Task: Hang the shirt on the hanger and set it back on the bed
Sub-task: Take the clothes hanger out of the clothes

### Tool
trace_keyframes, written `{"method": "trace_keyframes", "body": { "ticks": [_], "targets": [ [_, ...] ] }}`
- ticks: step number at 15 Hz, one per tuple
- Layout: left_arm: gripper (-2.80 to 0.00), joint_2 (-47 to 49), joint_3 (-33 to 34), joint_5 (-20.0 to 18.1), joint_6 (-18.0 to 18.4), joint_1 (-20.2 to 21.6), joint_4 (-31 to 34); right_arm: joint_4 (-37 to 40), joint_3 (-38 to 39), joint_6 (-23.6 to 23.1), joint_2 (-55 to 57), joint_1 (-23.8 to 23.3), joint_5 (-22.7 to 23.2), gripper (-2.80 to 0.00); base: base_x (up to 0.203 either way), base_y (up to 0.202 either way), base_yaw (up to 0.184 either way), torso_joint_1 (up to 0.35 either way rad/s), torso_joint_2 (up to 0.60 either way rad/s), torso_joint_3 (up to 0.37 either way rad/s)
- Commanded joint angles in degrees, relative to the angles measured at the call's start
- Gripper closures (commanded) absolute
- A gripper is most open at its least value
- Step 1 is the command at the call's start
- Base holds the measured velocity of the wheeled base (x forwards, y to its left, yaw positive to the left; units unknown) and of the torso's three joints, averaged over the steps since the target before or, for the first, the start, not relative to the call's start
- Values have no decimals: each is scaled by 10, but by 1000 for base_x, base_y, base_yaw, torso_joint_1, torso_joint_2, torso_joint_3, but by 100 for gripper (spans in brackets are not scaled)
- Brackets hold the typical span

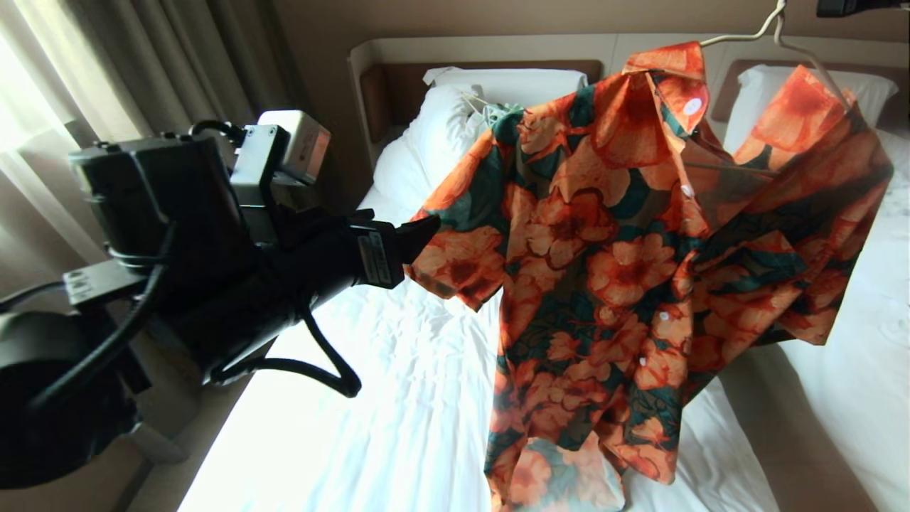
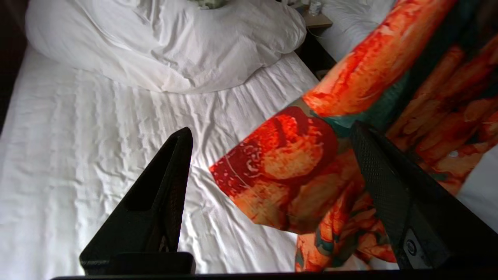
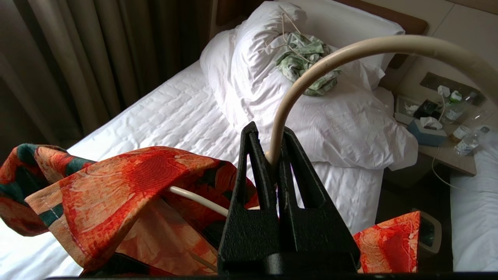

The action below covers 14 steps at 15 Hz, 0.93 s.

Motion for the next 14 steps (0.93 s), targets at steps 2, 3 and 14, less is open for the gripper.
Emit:
{"method": "trace_keyframes", "body": {
  "ticks": [2, 3, 14],
  "targets": [
    [-280, 58, 5, -7, 19, 26, -78, -1, 0, -1, 7, 0, 1, 0, 0, 0, 0, 0, 0, 0],
    [-280, 56, 6, -12, 19, 23, -78, -2, 0, -1, 10, 0, 1, 0, 0, 0, 0, 0, 0, 0],
    [-280, 70, 6, -56, 16, -27, -83, 1, -1, -2, 16, 2, -1, 0, 0, 0, 0, 0, 0, 0]
  ]
}}
